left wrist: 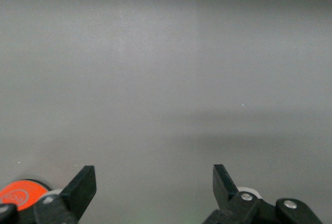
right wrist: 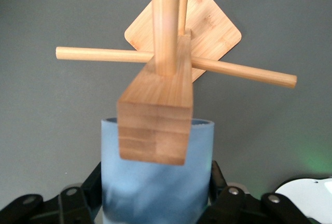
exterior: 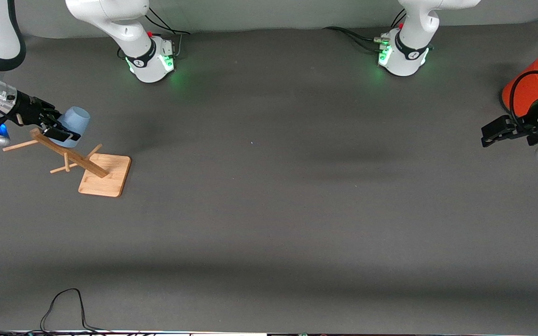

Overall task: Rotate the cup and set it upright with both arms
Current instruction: 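Close the right gripper around the blue cup's body, then slide the blue cup off the peg with the right gripper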

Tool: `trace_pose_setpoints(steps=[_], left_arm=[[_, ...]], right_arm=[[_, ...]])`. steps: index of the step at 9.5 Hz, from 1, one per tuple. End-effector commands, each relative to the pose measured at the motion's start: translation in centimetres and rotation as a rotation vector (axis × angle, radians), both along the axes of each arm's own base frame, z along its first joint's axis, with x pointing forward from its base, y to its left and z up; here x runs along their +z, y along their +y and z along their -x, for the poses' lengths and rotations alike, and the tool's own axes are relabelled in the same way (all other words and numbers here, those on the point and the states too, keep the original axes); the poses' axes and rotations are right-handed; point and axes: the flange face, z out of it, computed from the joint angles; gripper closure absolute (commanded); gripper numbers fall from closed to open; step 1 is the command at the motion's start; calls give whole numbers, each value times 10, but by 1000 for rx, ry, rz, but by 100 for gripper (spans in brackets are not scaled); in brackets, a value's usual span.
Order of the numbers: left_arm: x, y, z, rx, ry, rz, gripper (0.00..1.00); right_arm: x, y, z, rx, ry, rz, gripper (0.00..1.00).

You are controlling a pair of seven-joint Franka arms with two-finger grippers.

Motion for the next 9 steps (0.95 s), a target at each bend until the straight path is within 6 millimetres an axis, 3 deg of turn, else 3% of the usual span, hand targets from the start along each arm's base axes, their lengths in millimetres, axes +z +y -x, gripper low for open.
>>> trace_pose_setpoints(steps=[1, 4, 6, 9], left_arm=[[3, -4, 1, -4, 9, 3, 0], [0, -6, -1, -6, 10, 2, 0], [-2, -6, -2, -3, 13, 2, 0], [-2, -8, -1, 0, 16, 2, 0]], right_arm=[[28, 7, -5, 3, -7, -55, 41], [62, 15, -8, -21, 12, -82, 42], [82, 60, -18, -48, 6, -101, 42], [115, 164, -43, -116, -43, -110, 42]])
